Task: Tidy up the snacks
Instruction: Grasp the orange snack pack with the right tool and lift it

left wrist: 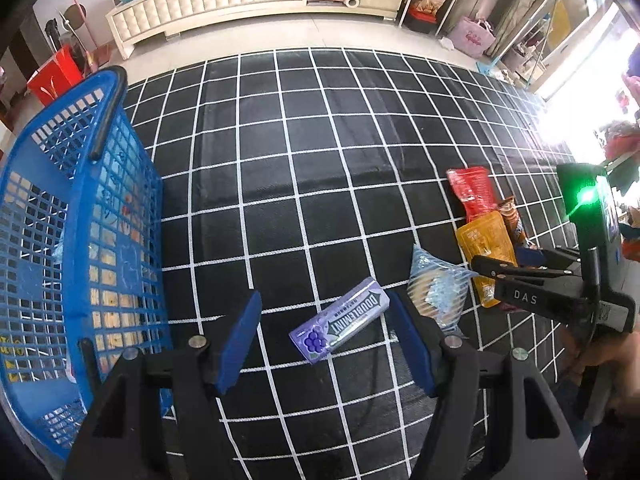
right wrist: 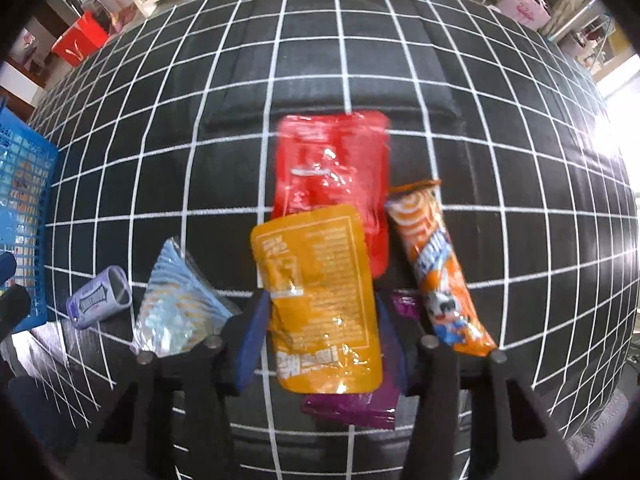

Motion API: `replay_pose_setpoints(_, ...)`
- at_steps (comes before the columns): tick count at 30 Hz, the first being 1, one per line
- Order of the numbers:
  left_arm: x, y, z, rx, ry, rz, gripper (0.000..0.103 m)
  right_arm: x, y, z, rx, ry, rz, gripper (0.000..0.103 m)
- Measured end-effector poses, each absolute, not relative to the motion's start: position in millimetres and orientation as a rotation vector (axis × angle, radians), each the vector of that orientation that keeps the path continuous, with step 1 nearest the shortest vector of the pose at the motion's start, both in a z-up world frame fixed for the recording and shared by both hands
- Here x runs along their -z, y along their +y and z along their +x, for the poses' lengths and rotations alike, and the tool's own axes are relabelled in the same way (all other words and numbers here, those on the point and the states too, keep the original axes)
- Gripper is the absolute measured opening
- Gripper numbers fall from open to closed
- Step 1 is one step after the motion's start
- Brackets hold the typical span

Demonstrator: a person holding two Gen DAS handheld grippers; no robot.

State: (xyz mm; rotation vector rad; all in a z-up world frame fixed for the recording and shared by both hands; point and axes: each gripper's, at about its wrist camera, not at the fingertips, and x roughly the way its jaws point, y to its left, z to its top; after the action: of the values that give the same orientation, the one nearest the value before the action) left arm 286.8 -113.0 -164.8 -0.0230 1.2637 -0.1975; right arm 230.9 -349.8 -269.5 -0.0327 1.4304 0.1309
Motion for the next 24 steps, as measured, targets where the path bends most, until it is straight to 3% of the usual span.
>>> replay_pose_setpoints(4,155.9,-115.0,279.1,0.211,1.256,-0.018,0.065,262.7,-367.7,209.9,-0.161,1.404,0.001,0.05)
replay_pose_setpoints(6,154.9,-115.8,278.6,0.214,1.25,-0.016,0.065,255.5,-375.8,205.8,-0.168,1.392,0.015,0.028)
replay_pose_setpoints(8,154.2,-114.9,278.4,0.213,1.25,-0.027,0.065,248.1,-381.8,199.9,-0.175,1.385,0.036,0.027)
replay_pose_setpoints(11,151.3,-115.9,276.9,0.221,1.248,-0.053,0.065,234.2,-395.8,198.0,-0.194,1.358,0.059,0.017)
replay_pose_setpoints(24,173.6,-174.5,306.2,0.26,1.323,-0.161,0.065,174.0,-444.9,232.2,-0.224,1.247,0.134,0.016)
